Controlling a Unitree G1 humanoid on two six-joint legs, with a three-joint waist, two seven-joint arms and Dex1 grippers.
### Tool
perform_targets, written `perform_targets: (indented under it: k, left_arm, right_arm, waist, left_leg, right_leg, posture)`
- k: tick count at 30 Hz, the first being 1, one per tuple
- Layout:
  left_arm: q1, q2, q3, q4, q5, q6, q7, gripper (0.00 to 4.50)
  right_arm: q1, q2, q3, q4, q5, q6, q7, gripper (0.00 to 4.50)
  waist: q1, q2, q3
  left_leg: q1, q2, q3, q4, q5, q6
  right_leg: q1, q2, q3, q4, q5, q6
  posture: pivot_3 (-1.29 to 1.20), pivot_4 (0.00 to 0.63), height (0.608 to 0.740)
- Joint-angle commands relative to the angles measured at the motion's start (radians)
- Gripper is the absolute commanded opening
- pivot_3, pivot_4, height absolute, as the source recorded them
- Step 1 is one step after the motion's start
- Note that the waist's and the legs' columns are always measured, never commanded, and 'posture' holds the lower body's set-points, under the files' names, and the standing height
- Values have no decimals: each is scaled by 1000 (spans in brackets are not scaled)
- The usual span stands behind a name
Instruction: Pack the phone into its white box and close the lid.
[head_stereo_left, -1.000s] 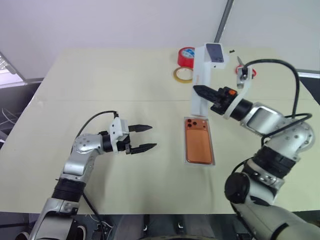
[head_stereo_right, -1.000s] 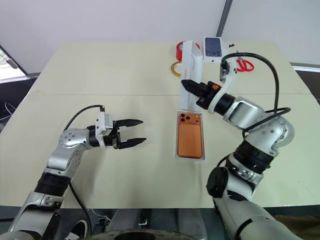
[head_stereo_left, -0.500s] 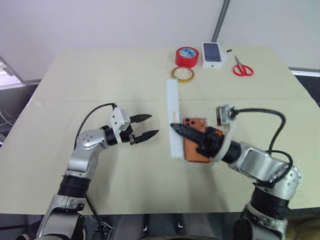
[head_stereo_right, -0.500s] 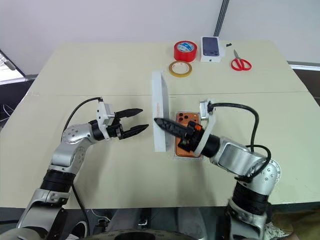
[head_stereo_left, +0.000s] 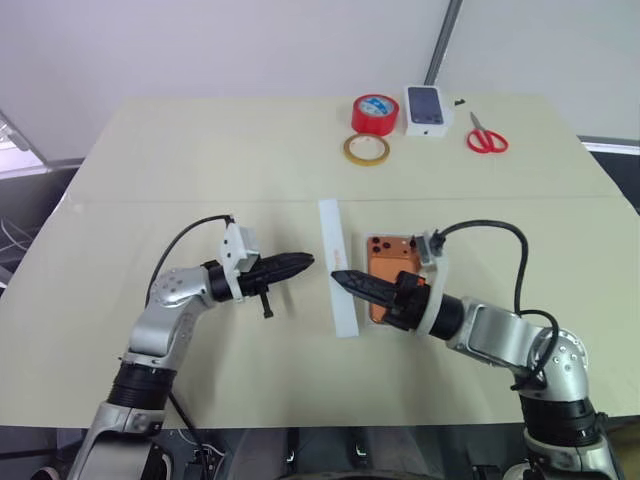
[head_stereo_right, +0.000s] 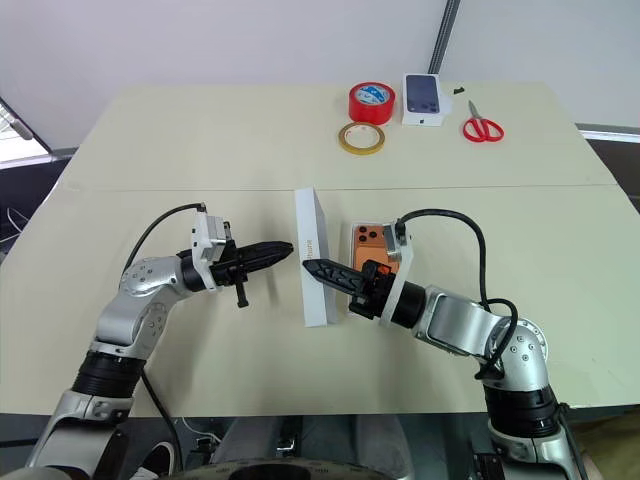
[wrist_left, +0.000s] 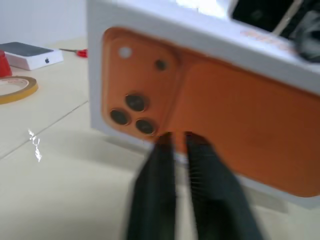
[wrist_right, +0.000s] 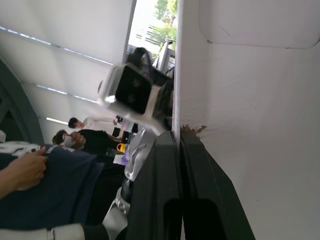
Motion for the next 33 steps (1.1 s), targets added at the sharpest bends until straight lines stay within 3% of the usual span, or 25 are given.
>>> perform_targets:
  k: [1,7,18,21,22,23,27,33]
  left_arm:
    - [13,-18,-35,-25,40,-33,24,51]
    - [-16,-78,-83,56,98,-60,69,51]
    - [-100,-218,-132,212,152,-136,100,51]
    - [-123,-245,-143,256,167,-158,95,0]
    - [-130,-254,-146,271,170,-163,94,0]
    - [-140,-265,-150,287,173,-169,91,0]
    - [-186,-321,-171,368,191,-202,93,0]
    - [-240,-395,-181,445,200,-229,97,0]
  right_arm:
    - [-23,-24,19,27,32,-22,-33,0]
    - [-52,-74,50,84,16,-35,-68,0]
    - [-41,-82,-22,120,-19,-104,-71,0]
    - [-11,-86,-41,95,-19,-106,-49,994]
    - [0,-92,-48,81,-36,-108,-42,1435]
    - [12,-103,-60,67,-49,-108,-28,2160]
    - [67,-192,-134,26,-141,-94,83,3875]
    - [149,-432,-252,22,-431,-84,409,3875]
  waist:
    - [0,0,0]
    - [0,0,0]
    - [4,-1,-1]
    - [5,-1,-1]
    - [5,-1,-1]
    - [4,-1,-1]
    - [8,-1,-1]
    - [25,0,-1]
  left_leg:
    - [0,0,0,0,0,0]
    - [0,0,0,0,0,0]
    - [0,0,0,1,0,1]
    - [0,0,0,1,0,2]
    - [0,0,0,1,0,2]
    - [0,0,0,1,0,2]
    - [-1,0,0,1,0,2]
    - [-2,0,1,1,-1,4]
  right_leg:
    - [0,0,0,0,0,0]
    - [1,0,0,-2,0,0]
    - [2,0,0,-3,0,0]
    - [2,0,0,-4,0,1]
    - [2,0,0,-4,0,1]
    - [2,0,0,-4,1,1]
    - [2,0,0,-4,1,1]
    - [3,1,0,-7,2,3]
  posture:
    - [0,150,740]
    - [0,150,740]
    - [0,150,740]
    - [0,150,740]
    - [0,150,740]
    - [0,150,740]
    - [0,150,740]
    - [0,150,740]
